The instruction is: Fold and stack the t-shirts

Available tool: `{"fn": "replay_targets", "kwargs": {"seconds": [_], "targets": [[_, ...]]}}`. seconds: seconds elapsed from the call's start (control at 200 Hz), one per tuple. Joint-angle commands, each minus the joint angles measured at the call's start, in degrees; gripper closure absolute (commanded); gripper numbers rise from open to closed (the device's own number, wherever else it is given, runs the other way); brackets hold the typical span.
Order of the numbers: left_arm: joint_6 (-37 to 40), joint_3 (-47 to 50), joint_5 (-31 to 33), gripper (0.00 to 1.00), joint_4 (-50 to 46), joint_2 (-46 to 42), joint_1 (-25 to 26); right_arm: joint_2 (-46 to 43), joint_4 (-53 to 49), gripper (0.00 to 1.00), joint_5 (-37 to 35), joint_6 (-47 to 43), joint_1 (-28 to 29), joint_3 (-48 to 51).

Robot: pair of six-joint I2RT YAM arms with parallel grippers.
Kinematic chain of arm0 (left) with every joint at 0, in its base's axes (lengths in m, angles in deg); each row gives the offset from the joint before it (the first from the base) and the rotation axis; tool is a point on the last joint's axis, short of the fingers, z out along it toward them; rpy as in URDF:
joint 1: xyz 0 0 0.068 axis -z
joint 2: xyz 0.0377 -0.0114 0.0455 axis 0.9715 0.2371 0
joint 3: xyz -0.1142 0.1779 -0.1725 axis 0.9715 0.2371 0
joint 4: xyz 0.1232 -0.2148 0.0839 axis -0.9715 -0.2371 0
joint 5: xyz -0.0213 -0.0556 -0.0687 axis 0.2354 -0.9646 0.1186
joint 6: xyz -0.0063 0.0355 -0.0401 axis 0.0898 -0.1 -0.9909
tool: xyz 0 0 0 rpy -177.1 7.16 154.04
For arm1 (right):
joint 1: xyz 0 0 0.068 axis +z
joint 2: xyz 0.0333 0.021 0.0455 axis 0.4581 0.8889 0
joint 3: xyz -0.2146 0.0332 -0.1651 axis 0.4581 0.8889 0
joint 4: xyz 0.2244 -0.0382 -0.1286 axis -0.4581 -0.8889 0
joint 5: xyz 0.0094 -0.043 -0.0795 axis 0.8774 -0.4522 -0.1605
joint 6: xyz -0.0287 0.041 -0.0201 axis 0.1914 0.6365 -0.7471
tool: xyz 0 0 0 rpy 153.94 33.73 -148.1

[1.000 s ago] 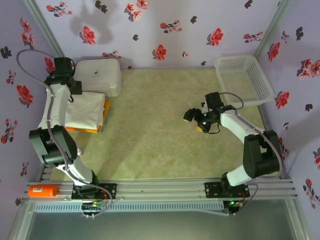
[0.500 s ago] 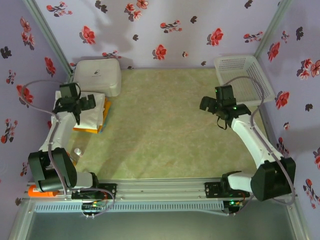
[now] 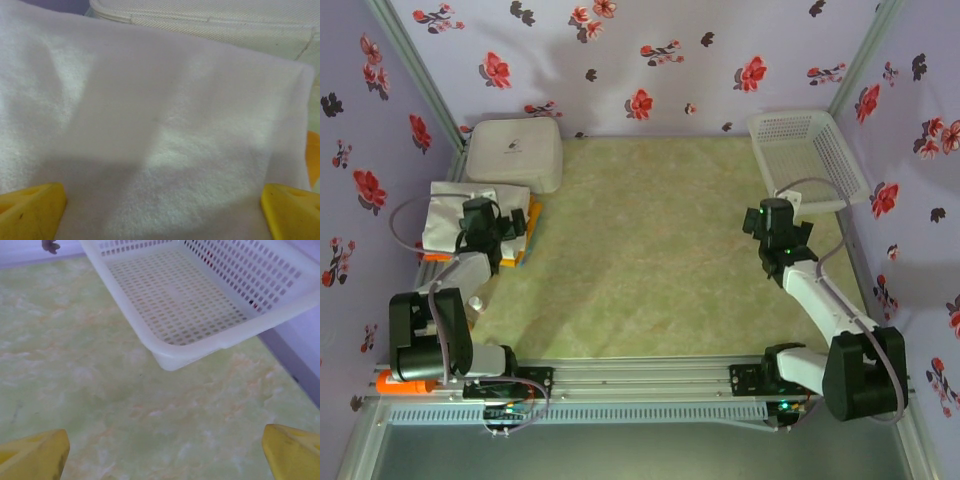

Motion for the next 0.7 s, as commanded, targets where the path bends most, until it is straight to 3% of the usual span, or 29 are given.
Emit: {"fn": "replay_targets", "kwargs": {"seconds": [0.0, 0.115, 0.24, 0.375, 0.54, 0.69], "targets": [[2.1, 4.8, 2.9, 0.00, 11.8, 1.3, 1.3, 0.1, 16.7, 0.01, -3.9, -6.3, -0.9, 5.2], [3.0, 6.8, 3.8, 0.00, 15.9, 2.0, 1.9, 5.0, 21.3, 0.01, -2.6, -5.9, -2.0, 5.6], [4.4, 8.8, 2.4, 0.00, 18.9, 0.9, 2.3, 10.7, 35.7, 0.01, 0.0, -7.0, -2.3, 10.2], [4.5, 12.8, 0.7, 0.00, 25.3, -0.9, 3.2, 15.5, 40.5, 0.01, 1.4, -6.9, -2.9, 10.9], [3.6, 14.3, -0.6, 0.00, 33.2, 3.2, 3.7, 21.3, 50.3, 0.01, 2.0, -6.4, -3.7, 13.2], [6.2, 16.5, -0.1, 0.00, 44.9, 10.6, 5.4, 21.2, 47.3, 0.01, 5.2, -5.3, -4.8, 12.5]]}}
